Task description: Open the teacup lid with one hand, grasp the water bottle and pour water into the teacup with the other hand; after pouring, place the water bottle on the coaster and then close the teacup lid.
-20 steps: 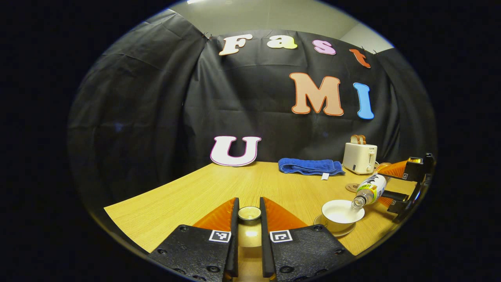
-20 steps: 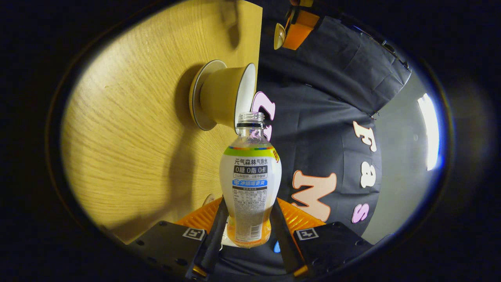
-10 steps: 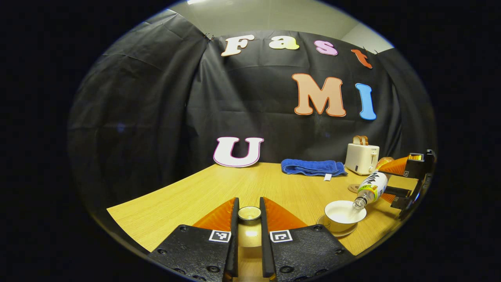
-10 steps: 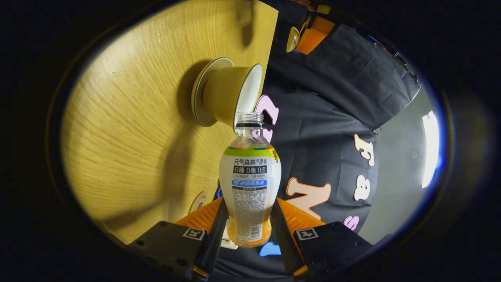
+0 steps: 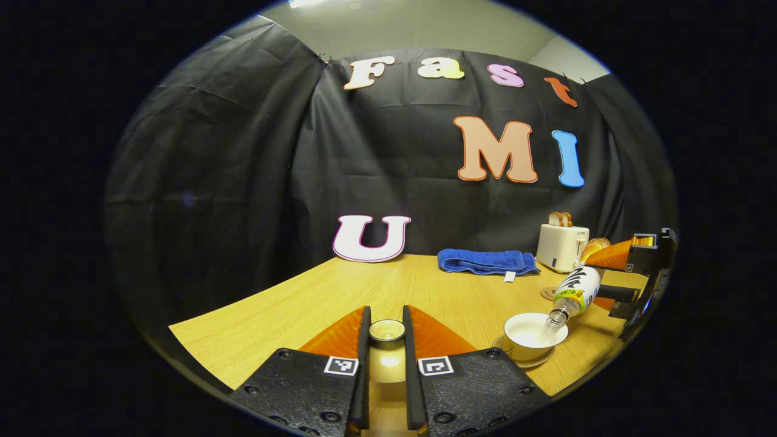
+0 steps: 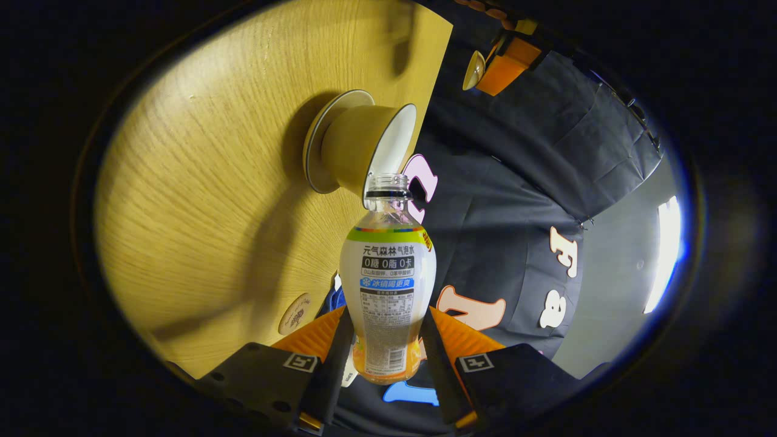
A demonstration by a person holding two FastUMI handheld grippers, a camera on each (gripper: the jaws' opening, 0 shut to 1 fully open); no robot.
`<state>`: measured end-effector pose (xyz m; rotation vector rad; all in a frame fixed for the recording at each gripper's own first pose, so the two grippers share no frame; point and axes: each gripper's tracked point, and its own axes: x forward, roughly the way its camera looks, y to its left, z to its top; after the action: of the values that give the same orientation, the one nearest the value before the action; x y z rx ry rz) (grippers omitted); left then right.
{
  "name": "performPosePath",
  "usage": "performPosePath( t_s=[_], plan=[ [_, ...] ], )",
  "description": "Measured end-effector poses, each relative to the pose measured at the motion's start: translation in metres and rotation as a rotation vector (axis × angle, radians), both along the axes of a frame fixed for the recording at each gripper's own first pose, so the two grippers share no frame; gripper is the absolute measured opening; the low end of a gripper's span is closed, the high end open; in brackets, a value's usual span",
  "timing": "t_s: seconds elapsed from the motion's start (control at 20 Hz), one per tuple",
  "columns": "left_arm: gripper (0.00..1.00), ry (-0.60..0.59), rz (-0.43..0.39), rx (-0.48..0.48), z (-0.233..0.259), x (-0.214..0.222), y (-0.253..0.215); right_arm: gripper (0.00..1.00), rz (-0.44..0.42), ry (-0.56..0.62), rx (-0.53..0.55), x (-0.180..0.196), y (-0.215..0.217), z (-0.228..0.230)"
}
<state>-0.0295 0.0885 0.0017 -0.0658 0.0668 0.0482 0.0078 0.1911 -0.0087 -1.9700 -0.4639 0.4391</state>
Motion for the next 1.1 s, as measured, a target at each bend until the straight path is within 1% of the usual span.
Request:
performPosePath(
  t_s=[0.25, 0.75, 0.9, 1.1],
  plan=[
    [0.21, -0.004, 0.0, -0.004, 0.002, -0.002, 0.001, 0.68, 0.018, -0.017, -0.039, 0.0, 0.004, 0.004],
    [0.21, -0.006, -0.011, -0.008, 0.004, -0.001, -0.004, 0.69, 0.03, -0.01, -0.035, 0.001, 0.005, 0.005],
    [0.21, -0.006, -0.011, -0.001, 0.005, 0.0, -0.006, 0.69, 0.02, 0.021, 0.0, 0.005, 0.003, 0.002],
    [0.21, -0.009, -0.019, 0.013, 0.01, 0.002, -0.012, 0.68, -0.012, 0.082, 0.098, 0.006, -0.001, -0.007]
  ],
)
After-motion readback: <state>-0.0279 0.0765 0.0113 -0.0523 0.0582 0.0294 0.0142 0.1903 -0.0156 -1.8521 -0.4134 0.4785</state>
